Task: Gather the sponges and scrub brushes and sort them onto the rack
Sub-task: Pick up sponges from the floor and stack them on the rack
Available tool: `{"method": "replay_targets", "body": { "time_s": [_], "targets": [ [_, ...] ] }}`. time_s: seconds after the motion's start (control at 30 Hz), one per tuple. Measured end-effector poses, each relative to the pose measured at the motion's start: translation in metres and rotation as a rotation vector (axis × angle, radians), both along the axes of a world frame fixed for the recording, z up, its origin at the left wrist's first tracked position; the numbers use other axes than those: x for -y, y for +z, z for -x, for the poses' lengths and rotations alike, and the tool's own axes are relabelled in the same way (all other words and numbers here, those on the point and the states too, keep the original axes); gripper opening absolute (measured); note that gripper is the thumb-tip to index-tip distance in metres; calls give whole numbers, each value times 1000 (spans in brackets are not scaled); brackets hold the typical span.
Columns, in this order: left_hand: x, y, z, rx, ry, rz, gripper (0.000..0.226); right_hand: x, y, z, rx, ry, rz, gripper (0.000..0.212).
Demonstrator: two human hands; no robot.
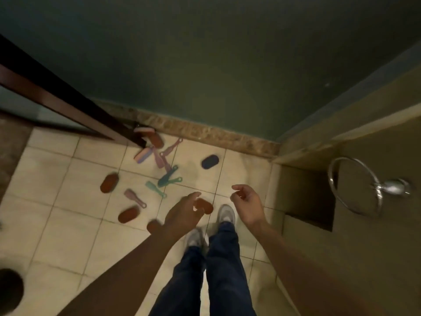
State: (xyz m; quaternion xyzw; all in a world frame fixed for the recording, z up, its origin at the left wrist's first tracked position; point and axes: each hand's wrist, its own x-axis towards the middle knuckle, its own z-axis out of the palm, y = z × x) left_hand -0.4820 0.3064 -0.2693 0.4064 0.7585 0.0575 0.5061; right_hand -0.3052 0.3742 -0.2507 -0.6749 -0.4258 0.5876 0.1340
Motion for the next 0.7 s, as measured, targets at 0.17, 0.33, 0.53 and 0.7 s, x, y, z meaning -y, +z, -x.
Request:
{"method": "replay_targets", "body": {
  "time_s": [0.17, 0.33, 0.53, 0.7],
  "targets": [
    [0, -106, -12, -4, -4, 61, 44, -16, -112, 4, 46, 115, 67, 24],
    [2, -226, -17, -80, -125, 24, 42, -34, -232, 10, 135, 274, 27, 31],
    [7, -379, -8, -140, -502, -80, 53, -64, -389, 33, 225, 538, -157, 46],
    [12, -478, -1, -250, -843, -273, 59, -99, -486, 62, 278, 830, -333, 59]
  ]
}}
